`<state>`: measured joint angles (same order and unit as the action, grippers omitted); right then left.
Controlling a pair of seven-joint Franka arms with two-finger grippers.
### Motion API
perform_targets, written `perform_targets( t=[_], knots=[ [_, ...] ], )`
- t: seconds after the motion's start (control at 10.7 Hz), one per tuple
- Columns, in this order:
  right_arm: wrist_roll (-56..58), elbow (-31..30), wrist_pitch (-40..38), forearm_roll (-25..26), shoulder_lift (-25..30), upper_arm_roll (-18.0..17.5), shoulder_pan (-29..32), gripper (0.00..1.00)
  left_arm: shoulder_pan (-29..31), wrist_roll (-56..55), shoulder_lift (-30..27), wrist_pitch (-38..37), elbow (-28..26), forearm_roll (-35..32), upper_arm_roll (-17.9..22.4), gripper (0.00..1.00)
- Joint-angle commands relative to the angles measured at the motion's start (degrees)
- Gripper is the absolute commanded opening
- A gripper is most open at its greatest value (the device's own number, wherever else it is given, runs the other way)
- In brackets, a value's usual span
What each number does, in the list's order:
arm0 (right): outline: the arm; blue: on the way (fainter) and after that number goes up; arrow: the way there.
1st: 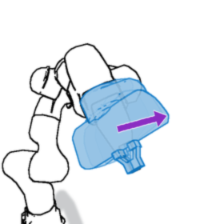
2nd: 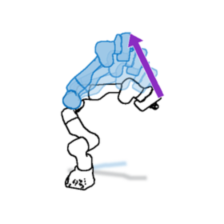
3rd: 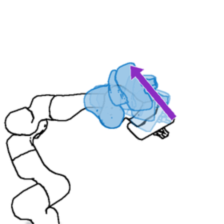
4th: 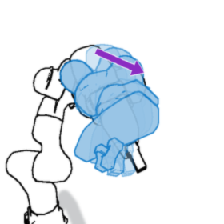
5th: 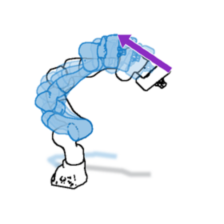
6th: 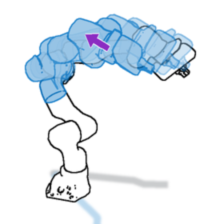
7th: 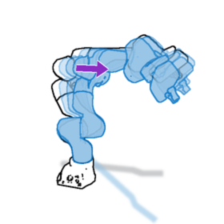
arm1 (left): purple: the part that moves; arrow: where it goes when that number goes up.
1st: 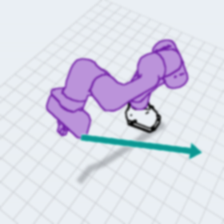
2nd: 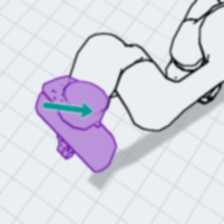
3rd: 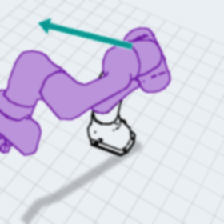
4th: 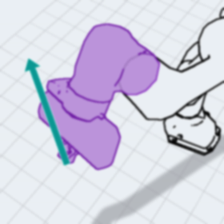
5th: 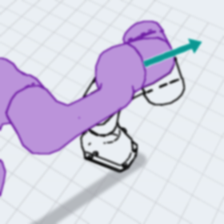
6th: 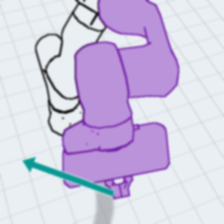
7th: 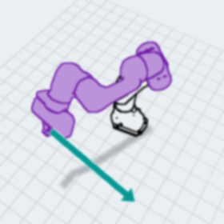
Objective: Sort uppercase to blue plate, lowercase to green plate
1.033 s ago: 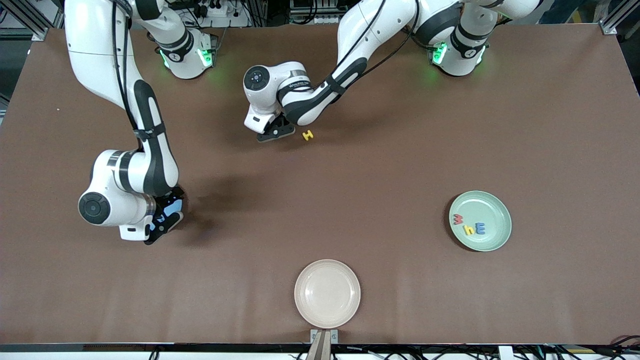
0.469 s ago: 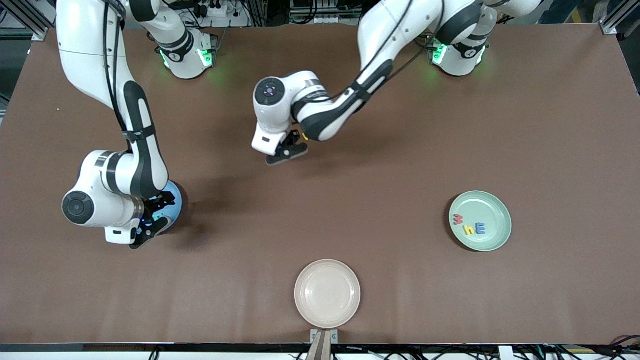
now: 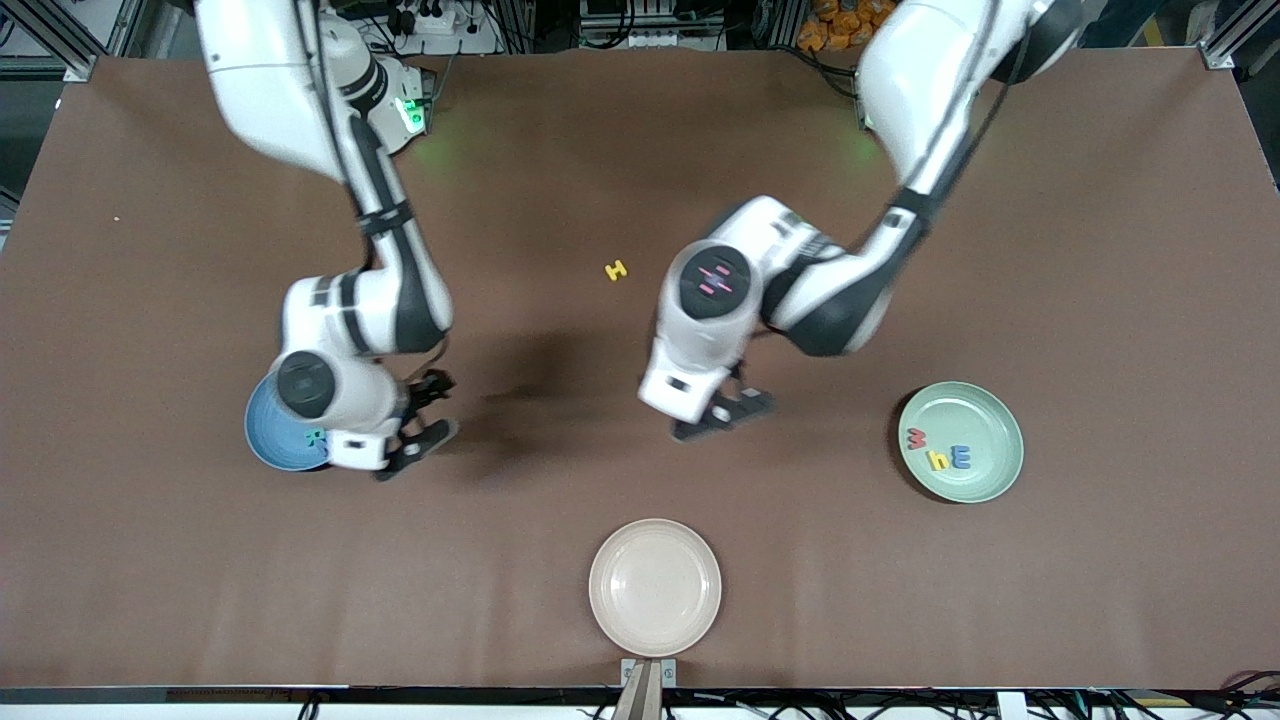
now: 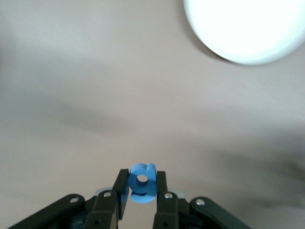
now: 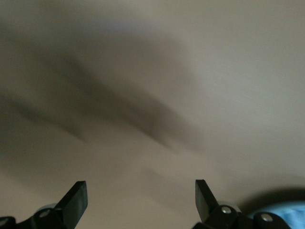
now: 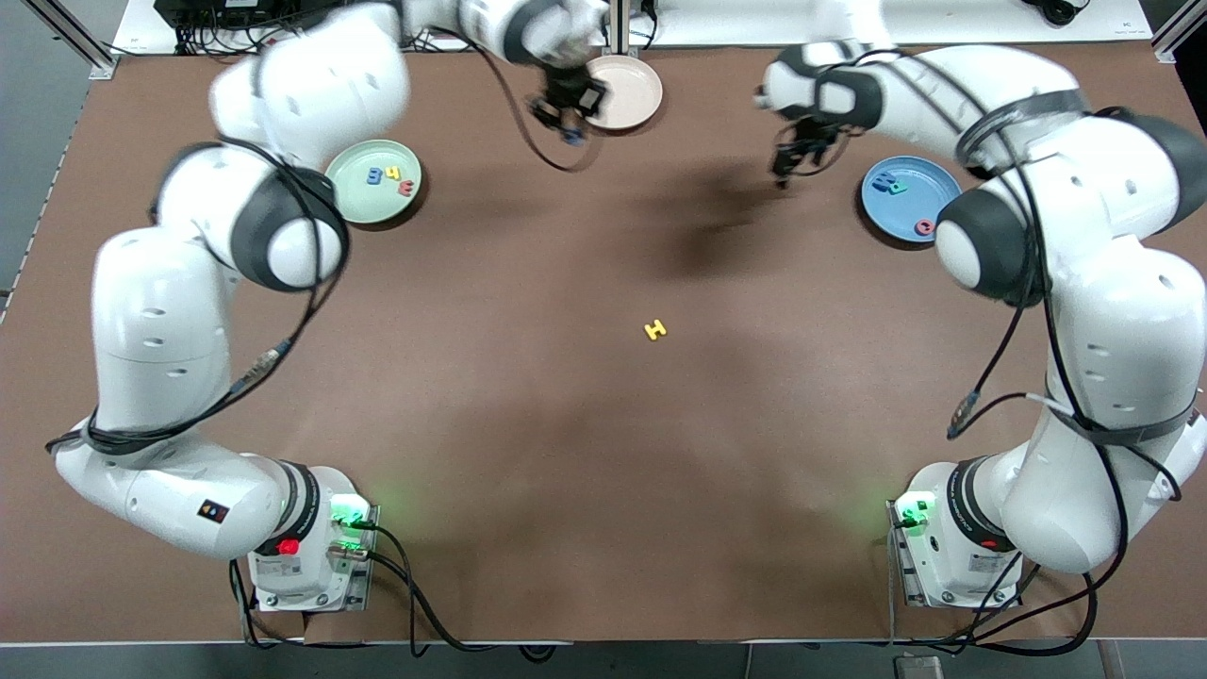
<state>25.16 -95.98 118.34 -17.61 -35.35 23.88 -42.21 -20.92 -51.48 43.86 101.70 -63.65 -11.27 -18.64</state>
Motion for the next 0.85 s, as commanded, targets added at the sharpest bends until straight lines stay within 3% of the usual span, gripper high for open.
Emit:
perform_targets(
  t=[0.0,0.28,0.38,0.47,0.75],
  knots=[
    [-8.60,-1.14,-0.05,-0.58,2.13,0.46,-8.64,1.00,11.29,17.48,-3.77,-4.57,-4.71,1.08,-0.96,0.00],
    [-20.48,-1.22,2.93,-0.67,1.95,0.46,-19.90,1.00,21.94,32.01,-3.26,-4.14,-6.31,0.64,-0.96,0.00],
    [-20.68,-1.58,2.94,-0.58,2.21,-1.10,-20.28,1.00,23.97,35.27,-1.86,-2.75,-6.31,0.29,-0.87,0.00],
    [-20.68,-2.36,3.55,-0.58,3.00,-5.04,-19.06,1.00,24.60,36.26,-1.15,-0.82,-6.57,-0.15,-0.44,0.00],
    [-23.57,-11.40,16.26,-0.41,4.76,-12.00,-19.22,1.00,26.18,36.19,0.35,2.17,-11.29,-3.04,0.09,0.00]
  ],
)
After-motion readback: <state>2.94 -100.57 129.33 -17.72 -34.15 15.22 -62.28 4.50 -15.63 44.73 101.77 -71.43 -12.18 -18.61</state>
